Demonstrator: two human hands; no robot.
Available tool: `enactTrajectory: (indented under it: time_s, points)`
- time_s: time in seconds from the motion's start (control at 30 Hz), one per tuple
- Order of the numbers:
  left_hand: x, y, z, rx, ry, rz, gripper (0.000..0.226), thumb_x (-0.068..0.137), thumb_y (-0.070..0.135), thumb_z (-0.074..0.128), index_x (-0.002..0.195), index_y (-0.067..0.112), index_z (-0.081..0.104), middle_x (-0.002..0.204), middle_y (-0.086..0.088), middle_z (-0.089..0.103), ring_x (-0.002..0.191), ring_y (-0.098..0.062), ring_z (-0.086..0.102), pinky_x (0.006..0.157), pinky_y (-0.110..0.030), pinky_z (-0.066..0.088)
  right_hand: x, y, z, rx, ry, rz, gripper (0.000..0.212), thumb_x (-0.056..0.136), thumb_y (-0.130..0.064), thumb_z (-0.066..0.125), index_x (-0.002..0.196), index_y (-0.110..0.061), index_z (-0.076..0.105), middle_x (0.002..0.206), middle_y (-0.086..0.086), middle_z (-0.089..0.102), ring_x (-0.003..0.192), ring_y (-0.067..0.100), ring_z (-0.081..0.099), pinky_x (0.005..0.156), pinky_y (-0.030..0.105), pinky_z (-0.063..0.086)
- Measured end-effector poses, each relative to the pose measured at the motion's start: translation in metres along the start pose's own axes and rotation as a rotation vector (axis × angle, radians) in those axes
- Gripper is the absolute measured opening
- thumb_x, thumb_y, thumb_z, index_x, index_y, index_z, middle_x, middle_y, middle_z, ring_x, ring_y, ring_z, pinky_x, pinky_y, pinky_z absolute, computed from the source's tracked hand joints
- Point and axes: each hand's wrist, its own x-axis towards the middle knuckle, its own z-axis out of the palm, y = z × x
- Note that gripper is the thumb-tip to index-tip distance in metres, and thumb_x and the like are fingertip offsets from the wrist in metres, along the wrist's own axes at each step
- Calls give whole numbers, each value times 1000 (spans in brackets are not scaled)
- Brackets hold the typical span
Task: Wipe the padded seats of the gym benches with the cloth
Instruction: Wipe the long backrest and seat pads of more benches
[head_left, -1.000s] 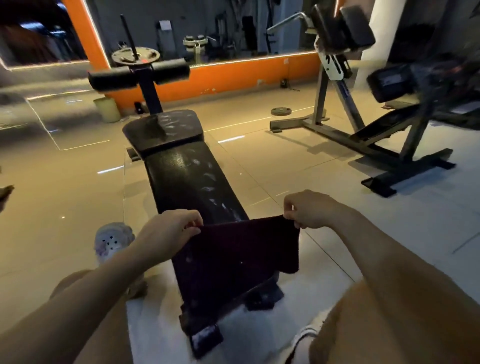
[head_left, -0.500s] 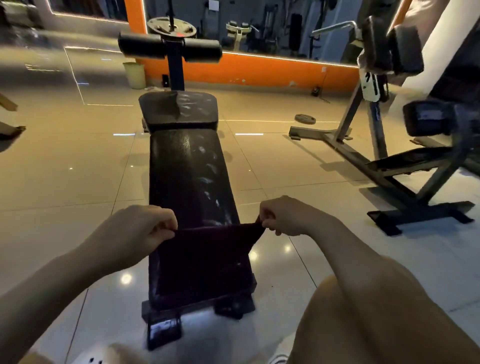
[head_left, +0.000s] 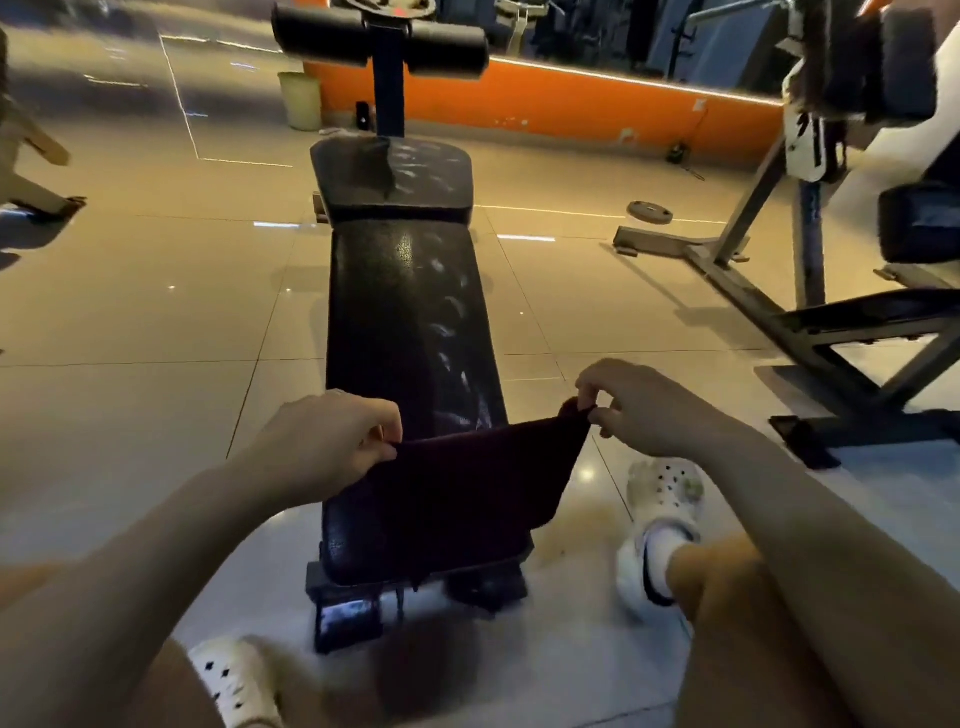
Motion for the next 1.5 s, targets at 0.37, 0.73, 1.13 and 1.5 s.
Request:
enactTrajectory:
  time_s: [0.37,0.73,1.13,1.5]
  points:
    - [93,40,24,346,-206,-55,10,99,34,48,107,32,54,107,10,63,96,-14,58,55,-25,27,94,75,10,-23,-267,-107,6,99,-18,54,98,-24,53,83,-10,51,69,3,51,57,20,33]
    - [59,110,47,259,-342,-298,6,98,29,55,103,28,52,104,6,58,86,-14,51,67,-27,37,66,98,10,-206,-493,-305,14,97,-13,57,92,-24,51,80,-9,52,67,7,55,57,23,37]
    - [-11,151,158,-315,125,-905,6,92,18,61,92,24,60,100,-3,69,91,-23,59,73,-30,41,27,104,53,-415,-678,-559,18,96,-9,53,113,-6,58,105,13,65,84,22,64,66,29,47]
    - [58,112,177,-248,544,-853,15,95,15,58,102,20,70,99,0,64,94,-24,57,73,-42,50,142,105,79,-453,-528,-416,19,93,-3,56,112,-7,59,108,12,63,92,24,61,69,29,45]
